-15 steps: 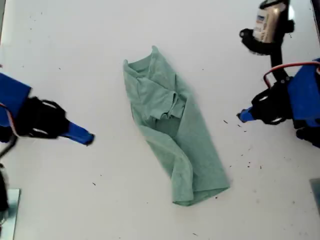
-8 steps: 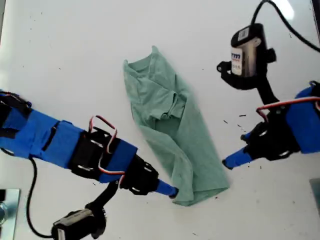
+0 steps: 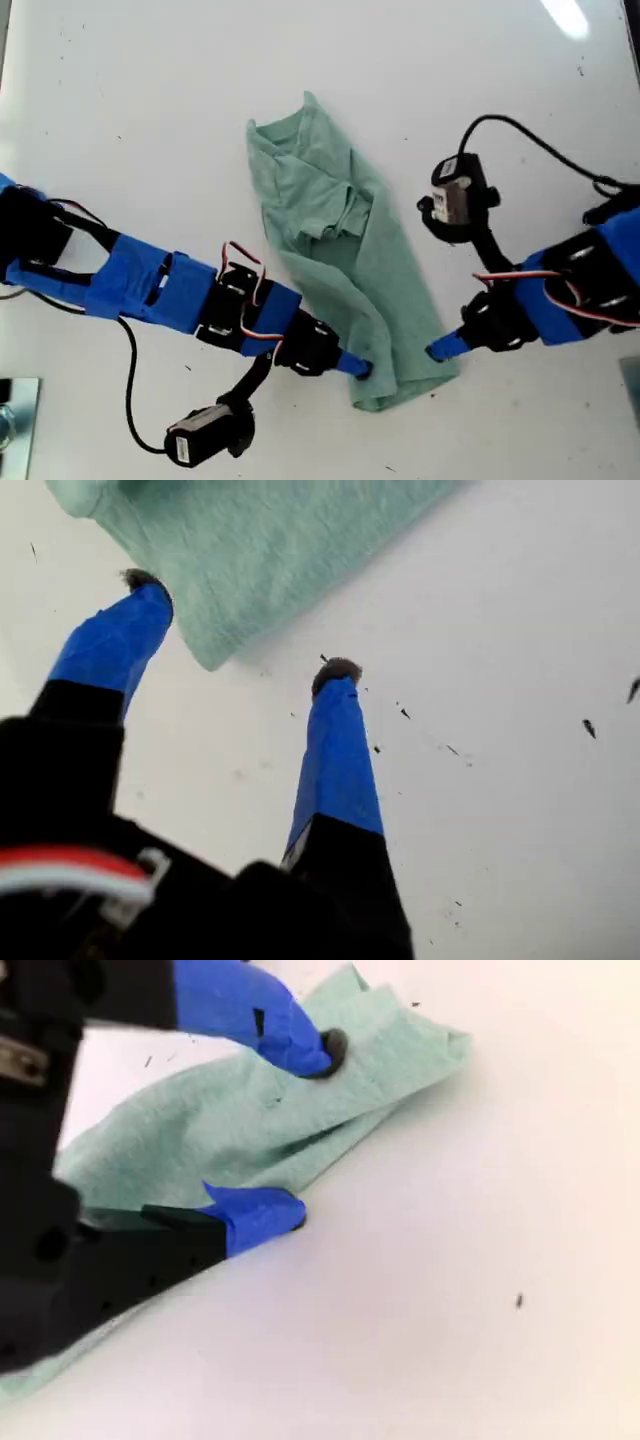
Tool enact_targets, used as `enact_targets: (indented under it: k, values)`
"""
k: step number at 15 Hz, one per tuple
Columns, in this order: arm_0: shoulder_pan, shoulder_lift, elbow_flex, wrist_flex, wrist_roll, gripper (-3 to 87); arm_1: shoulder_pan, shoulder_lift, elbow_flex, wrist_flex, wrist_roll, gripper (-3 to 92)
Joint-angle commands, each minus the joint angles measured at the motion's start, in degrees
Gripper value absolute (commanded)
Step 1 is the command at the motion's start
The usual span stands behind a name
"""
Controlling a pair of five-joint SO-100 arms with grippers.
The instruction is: Fold t shirt
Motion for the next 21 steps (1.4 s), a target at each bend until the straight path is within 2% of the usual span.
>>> enact_targets:
  k: [1,5,6,7,8,11,16,19,21]
  values:
    - [-1.41,0.62,-2.99,-2.72,-0.7,20.0,-0.88,-9.93,-4.83,-5.27,0.35,29.7]
    - [-0.88,-1.85,-3.34,-2.81,-0.53,19.1,-1.23,-30.94,-22.24,0.97,-0.53,27.7]
    - [-0.79,-2.99,-3.43,-2.64,-0.44,15.3,-1.41,-33.31,-25.31,2.29,-0.18,21.6]
    - [-0.88,-3.87,-3.52,-2.11,0.09,5.3,-1.49,-34.63,-27.51,3.43,0.53,9.6]
    - [-0.88,-4.39,-3.6,-2.11,0.88,-0.1,-1.67,-35.07,-28.83,3.43,0.79,-0.7]
    - [1.23,-1.41,-3.6,-2.99,3.34,-0.1,-2.11,-35.24,-36.04,6.06,-2.2,-0.6]
    - [6.59,10.81,-3.6,-3.52,9.23,-0.2,-4.92,-34.1,-64.16,15.73,-14.5,-0.5]
    - [7.56,14.85,-3.43,-2.72,9.76,-0.2,-4.22,-32.34,-65.57,16.7,-15.73,-0.5]
    - [5.71,17.75,-2.29,1.23,9.93,-0.2,-0.53,-30.5,-64.16,18.63,-16.17,-0.5]
